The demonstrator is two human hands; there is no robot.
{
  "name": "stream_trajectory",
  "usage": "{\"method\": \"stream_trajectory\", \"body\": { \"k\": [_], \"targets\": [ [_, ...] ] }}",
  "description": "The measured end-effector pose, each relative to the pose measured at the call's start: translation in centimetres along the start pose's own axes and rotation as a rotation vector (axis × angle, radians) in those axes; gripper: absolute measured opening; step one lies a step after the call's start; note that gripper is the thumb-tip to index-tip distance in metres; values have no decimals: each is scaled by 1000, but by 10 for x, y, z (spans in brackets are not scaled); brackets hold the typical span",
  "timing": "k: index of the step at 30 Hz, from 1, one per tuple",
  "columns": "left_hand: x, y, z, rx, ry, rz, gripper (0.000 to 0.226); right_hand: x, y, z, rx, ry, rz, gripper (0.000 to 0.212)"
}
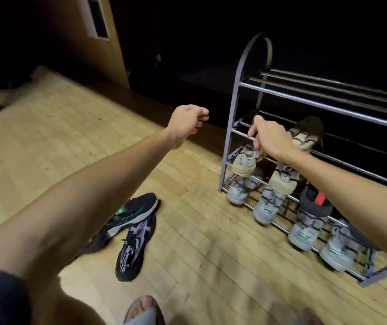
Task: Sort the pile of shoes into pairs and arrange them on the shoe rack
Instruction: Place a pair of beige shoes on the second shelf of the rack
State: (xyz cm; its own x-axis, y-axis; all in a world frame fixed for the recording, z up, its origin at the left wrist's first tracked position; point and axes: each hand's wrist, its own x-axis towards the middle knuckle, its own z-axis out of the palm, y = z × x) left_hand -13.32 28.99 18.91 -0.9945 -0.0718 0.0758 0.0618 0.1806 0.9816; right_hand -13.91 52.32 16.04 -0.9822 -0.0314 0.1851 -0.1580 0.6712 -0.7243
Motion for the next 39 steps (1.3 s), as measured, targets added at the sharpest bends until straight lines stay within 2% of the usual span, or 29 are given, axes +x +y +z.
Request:
{"method": "stream_trajectory", "body": {
  "k": [2,6,12,18,23,26,29,33,39],
  "targets": [
    [-17,-10,-25,-34,57,-16,16,-2,-15,14,11,-48,-35,52],
    [-51,-34,-69,116,-27,-34,19,-9,-47,43,-3,-187,-80,54],
    [-82,-40,-124,10,152,-59,19,-39,-84,84,-69,-313,-138,54],
    [-125,-73,-170,20,234,-128,19,-77,-110,125,-41,-347,-138,53],
    [-162,-107,-193,-9,291,-210,21,-111,-105,166,77,-331,-47,56],
    [-182,-132,-202,-62,318,-258,22,-128,-94,193,62,-334,-5,49],
    [-199,-158,-210,-122,337,-316,21,-143,-87,213,-3,-420,9,51],
    [-223,-192,-214,-76,379,-380,20,-160,-83,237,10,-504,40,50],
    [-271,-242,-210,66,242,-550,20,-203,-61,279,2,-712,72,48]
  ]
}}
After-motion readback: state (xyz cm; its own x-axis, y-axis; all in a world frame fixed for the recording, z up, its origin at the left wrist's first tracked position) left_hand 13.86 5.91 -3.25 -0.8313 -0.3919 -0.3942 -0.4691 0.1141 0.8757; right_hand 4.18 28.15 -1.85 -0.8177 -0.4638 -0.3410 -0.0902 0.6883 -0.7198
